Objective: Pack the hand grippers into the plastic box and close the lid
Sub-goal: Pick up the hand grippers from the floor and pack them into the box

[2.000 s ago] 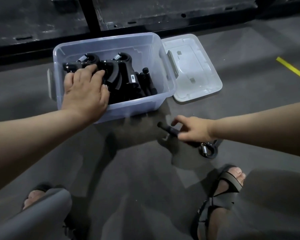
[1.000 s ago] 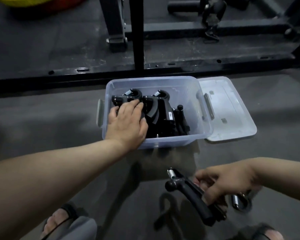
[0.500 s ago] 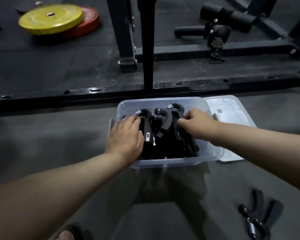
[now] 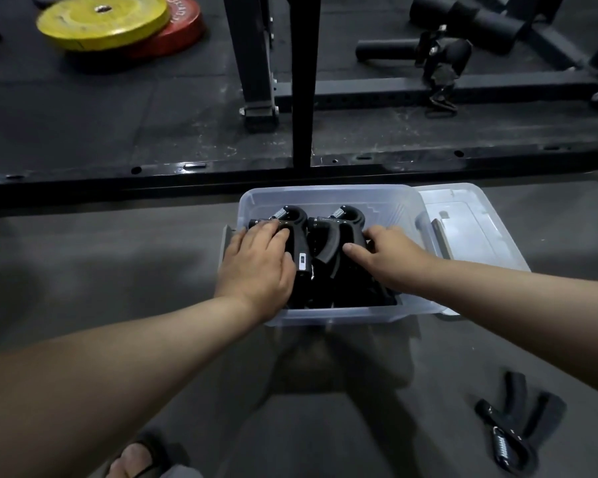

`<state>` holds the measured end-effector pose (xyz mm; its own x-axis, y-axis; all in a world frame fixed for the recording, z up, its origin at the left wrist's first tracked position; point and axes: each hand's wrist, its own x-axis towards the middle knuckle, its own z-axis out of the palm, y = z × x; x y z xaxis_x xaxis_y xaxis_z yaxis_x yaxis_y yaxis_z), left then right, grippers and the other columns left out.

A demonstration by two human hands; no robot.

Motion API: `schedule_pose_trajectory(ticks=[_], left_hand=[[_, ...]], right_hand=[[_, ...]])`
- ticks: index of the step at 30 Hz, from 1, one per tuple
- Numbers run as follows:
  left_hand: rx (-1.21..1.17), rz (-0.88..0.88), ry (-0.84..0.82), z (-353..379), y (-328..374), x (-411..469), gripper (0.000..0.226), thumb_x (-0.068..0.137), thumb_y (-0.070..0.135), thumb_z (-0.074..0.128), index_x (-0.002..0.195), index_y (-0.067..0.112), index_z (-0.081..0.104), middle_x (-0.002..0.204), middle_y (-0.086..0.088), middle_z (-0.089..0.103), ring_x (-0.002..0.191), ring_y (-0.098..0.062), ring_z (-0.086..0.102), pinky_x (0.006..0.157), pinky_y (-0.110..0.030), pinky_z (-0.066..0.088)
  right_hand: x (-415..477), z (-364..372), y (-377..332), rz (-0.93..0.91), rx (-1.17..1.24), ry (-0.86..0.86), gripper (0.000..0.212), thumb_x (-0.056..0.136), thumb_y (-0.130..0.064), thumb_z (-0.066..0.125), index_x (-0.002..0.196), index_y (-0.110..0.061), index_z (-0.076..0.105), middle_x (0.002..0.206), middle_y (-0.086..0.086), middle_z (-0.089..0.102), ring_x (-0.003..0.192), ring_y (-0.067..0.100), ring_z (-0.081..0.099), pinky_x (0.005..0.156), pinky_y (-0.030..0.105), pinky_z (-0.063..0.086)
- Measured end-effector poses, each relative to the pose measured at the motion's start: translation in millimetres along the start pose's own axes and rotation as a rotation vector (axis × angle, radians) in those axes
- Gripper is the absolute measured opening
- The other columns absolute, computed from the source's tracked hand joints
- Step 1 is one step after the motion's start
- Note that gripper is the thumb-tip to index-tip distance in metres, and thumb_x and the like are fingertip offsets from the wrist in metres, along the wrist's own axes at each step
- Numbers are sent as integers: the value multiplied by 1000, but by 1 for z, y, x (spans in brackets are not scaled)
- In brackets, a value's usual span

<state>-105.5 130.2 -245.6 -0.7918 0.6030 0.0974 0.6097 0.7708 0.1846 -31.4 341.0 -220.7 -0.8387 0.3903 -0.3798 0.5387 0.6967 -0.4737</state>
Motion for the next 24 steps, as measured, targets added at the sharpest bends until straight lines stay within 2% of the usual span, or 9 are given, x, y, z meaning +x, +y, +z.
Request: schedule_pose_trajectory(ticks=[4, 6, 8, 12, 16, 17, 19, 21, 24], left_hand=[[14, 24, 3, -3, 1, 1, 62, 88, 43, 22, 137, 18, 51, 146, 0, 45, 138, -17, 36, 118, -42, 20], [63, 122, 8, -8, 4, -1, 59, 89, 42, 30, 135, 15, 54, 143, -3, 50, 135, -20, 42, 115, -48, 24], [103, 241, 22, -8, 10, -2, 57, 89, 43, 36, 134, 13, 55, 140, -6, 54, 132, -24, 46, 113, -51, 26], [80, 277, 1, -6, 33, 8, 60, 89, 48, 36, 133, 11, 55, 132, -5, 59, 128, -23, 50, 115, -48, 25], [97, 264, -57, 3, 47, 17, 60, 89, 46, 28, 132, 12, 53, 124, -4, 63, 122, -22, 54, 114, -44, 27], [98, 262, -54, 6, 46, 17, 60, 90, 45, 26, 133, 12, 52, 123, -5, 64, 121, -22, 54, 113, -43, 29], [116, 271, -43, 12, 43, 15, 60, 92, 43, 25, 136, 11, 50, 122, -6, 65, 120, -23, 55, 110, -43, 32], [124, 289, -26, 14, 41, 14, 59, 93, 41, 27, 135, 8, 50, 122, -10, 65, 119, -26, 56, 108, -44, 33], [107, 317, 3, 13, 43, 12, 56, 91, 37, 32, 133, 5, 51, 125, -15, 62, 117, -30, 55, 107, -45, 33]], right_hand=[[-4, 2, 0, 3, 44, -77, 66, 86, -66, 50, 133, -19, 45, 129, 11, 45, 116, 30, 53, 103, 42, 43], [-9, 5, 3, -38, -18, -138, 78, 80, -67, 58, 139, -22, 34, 132, 9, 39, 125, 28, 45, 107, 41, 38], [-9, 10, 8, -109, -101, -124, 82, 80, -62, 62, 142, -21, 27, 134, 11, 41, 129, 29, 41, 108, 43, 38], [-1, 16, 13, -157, -60, -56, 78, 79, -57, 59, 138, -17, 29, 126, 12, 49, 123, 31, 47, 102, 47, 42], [-1, 9, 19, -184, -22, -114, 88, 66, -72, 53, 137, -24, 30, 123, 6, 54, 116, 23, 54, 97, 45, 47], [-4, 6, 22, -201, -1, -139, 83, 70, -69, 56, 136, -26, 32, 122, 4, 55, 113, 20, 56, 97, 43, 48], [-15, -1, 29, -255, 23, -163, 56, 84, -51, 60, 129, -23, 42, 117, 3, 59, 106, 18, 59, 93, 40, 49], [-31, -9, 41, -364, -32, -87, 34, 93, -35, 56, 122, -17, 52, 114, 5, 61, 104, 22, 59, 92, 41, 47], [-57, -18, 75, -503, -163, 87, 38, 97, -24, 51, 131, -8, 52, 128, 12, 54, 120, 24, 47, 107, 31, 34]])
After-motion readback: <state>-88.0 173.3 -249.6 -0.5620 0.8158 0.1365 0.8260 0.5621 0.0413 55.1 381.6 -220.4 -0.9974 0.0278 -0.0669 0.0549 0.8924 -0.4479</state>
